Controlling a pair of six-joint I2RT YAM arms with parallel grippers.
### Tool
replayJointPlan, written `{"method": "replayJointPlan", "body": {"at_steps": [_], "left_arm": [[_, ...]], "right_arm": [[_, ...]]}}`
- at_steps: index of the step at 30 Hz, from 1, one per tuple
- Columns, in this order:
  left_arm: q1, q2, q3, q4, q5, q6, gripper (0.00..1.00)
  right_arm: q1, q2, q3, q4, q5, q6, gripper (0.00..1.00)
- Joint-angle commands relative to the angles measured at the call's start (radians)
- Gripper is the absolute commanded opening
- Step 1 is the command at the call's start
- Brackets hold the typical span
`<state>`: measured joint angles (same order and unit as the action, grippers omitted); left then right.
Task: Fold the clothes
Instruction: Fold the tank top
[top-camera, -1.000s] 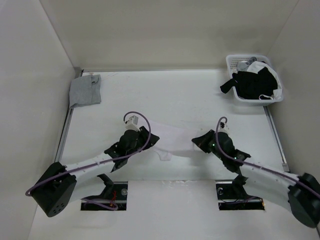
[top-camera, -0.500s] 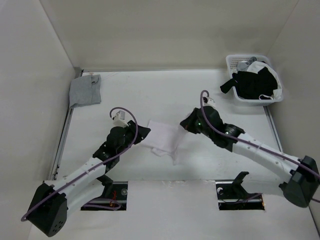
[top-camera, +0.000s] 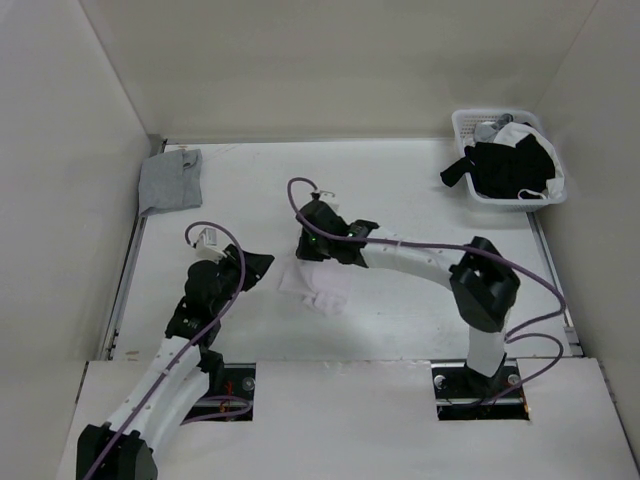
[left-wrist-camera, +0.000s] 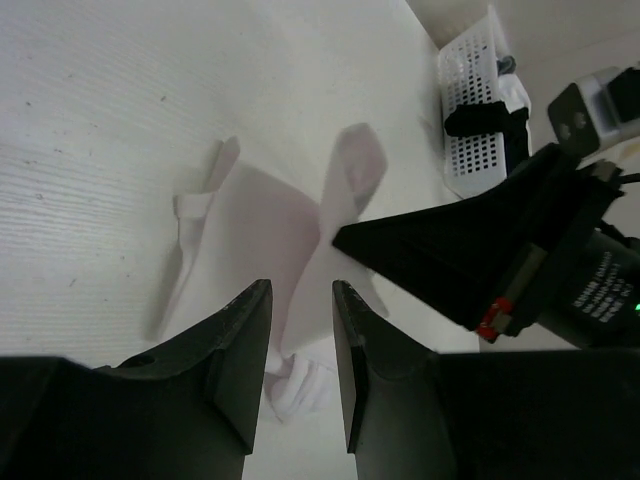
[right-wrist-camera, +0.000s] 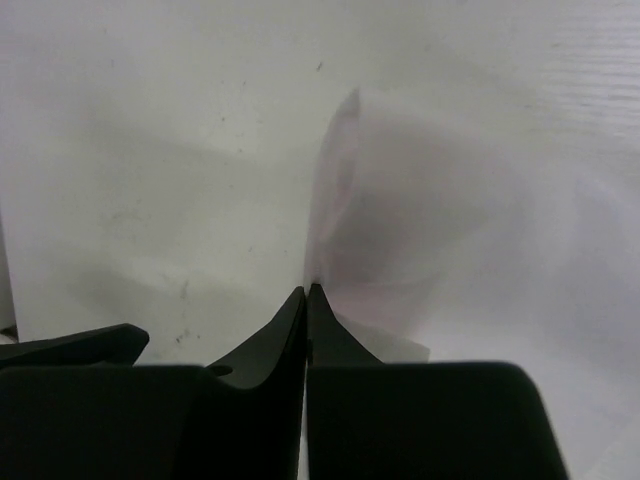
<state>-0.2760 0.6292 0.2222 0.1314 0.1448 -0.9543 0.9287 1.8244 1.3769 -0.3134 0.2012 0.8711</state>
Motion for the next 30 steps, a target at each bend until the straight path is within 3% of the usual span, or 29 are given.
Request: {"method": "replayJointPlan", "body": {"at_steps": [1, 2, 7, 10, 13, 16, 18, 21, 24, 30], "left_arm": [[0.034, -0.029, -0.012, -0.006, 0.067, 0.023, 0.29], [0.034, -0.028, -0.011, -0.004, 0.061, 0.026, 0.29], [0.025, -0.013, 0.023, 0.01, 0.039, 0.023, 0.29], [0.005, -0.002, 0.057, 0.011, 0.01, 0.023, 0.29], [-0.057, 0.049, 0.083, 0.039, -0.043, 0.031, 0.3], [-0.165, 0.18, 0.114, 0.108, -0.099, 0.046, 0.3], [-0.235, 0.286, 0.132, 0.167, -0.143, 0.054, 0.3], [-0.289, 0.435, 0.146, 0.259, -0.2, 0.055, 0.3], [-0.257, 0.597, 0.106, 0.345, -0.2, 0.034, 0.29], [-0.246, 0.621, 0.005, 0.373, -0.172, 0.016, 0.29]], "right_arm": [[0.034, 0.091, 0.126, -0.026, -0.025, -0.018, 0.03], [0.037, 0.117, 0.154, -0.024, -0.031, -0.012, 0.06], [0.055, 0.121, 0.173, 0.037, -0.042, 0.0, 0.43], [0.055, -0.005, 0.026, 0.15, -0.042, 0.005, 0.49], [0.014, -0.124, -0.131, 0.244, -0.043, -0.006, 0.41], [-0.043, -0.191, -0.261, 0.292, -0.068, -0.018, 0.12], [-0.076, -0.209, -0.332, 0.338, -0.086, -0.052, 0.04], [-0.135, -0.188, -0.389, 0.421, -0.126, -0.092, 0.03], [-0.207, -0.09, -0.403, 0.524, -0.222, -0.095, 0.03], [-0.256, 0.002, -0.406, 0.609, -0.266, -0.047, 0.03]]}}
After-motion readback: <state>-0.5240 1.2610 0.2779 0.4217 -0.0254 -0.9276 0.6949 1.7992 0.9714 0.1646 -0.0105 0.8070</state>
